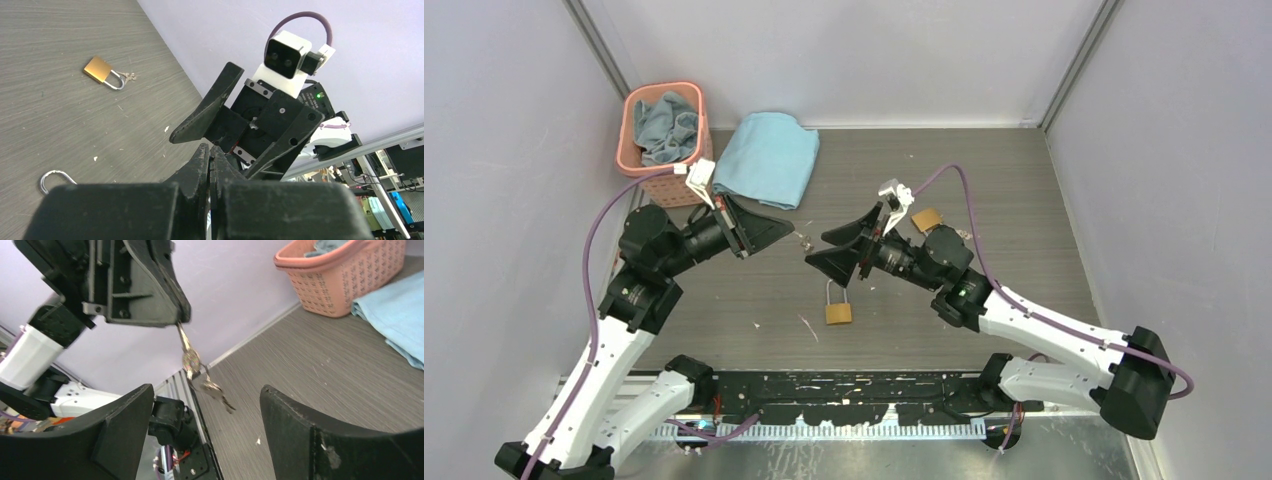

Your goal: Unlock with the key

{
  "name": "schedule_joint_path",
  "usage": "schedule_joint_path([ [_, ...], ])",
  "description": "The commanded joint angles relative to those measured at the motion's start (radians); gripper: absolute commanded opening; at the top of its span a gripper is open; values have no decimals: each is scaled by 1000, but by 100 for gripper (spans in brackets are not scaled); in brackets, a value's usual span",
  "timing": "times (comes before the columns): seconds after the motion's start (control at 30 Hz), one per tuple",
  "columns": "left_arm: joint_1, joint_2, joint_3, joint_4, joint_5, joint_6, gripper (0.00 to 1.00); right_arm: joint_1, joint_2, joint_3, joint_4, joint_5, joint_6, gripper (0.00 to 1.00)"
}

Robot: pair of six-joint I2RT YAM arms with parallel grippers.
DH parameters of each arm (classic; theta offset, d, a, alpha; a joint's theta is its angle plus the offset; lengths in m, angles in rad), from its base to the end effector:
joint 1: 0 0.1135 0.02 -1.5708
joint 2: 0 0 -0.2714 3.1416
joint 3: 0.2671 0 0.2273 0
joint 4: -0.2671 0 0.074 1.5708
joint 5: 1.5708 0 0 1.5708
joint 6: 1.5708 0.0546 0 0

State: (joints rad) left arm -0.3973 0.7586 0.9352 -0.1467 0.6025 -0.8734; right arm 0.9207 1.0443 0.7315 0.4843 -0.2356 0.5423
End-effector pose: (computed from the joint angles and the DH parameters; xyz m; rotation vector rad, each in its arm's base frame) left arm 0.1238 -0.0855 0.4013 0.1250 1.7388 -1.4304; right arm 0.1326 0.1955 0.3595 -0.5012 1.4685 1.3548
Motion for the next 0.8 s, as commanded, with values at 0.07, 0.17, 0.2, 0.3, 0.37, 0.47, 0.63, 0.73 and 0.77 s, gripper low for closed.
schedule_joint_path([
  [0.07,-3,3,28,104,-5,-31,0,-3,42,104,147,-37,35,79],
  [0.17,-3,4,27,109,-16,-32,0,-3,63,120,172,-45,48,76],
  [0.2,-3,5,26,111,-18,-33,0,-3,72,127,178,-51,53,75],
  [0.3,-3,5,26,114,-28,-33,0,-3,90,139,192,-65,64,73],
  [0.37,-4,5,25,115,-33,-33,0,-4,95,143,199,-67,67,70],
  [0.47,-3,4,21,118,-44,-34,0,-3,101,148,203,-75,72,65],
  [0.63,-3,3,14,123,-57,-36,0,-4,113,152,213,-89,80,56],
  [0.73,-3,1,9,130,-65,-39,0,-3,117,155,214,-97,85,52],
  [0.77,-3,0,6,134,-67,-42,0,-4,119,155,216,-98,87,51],
])
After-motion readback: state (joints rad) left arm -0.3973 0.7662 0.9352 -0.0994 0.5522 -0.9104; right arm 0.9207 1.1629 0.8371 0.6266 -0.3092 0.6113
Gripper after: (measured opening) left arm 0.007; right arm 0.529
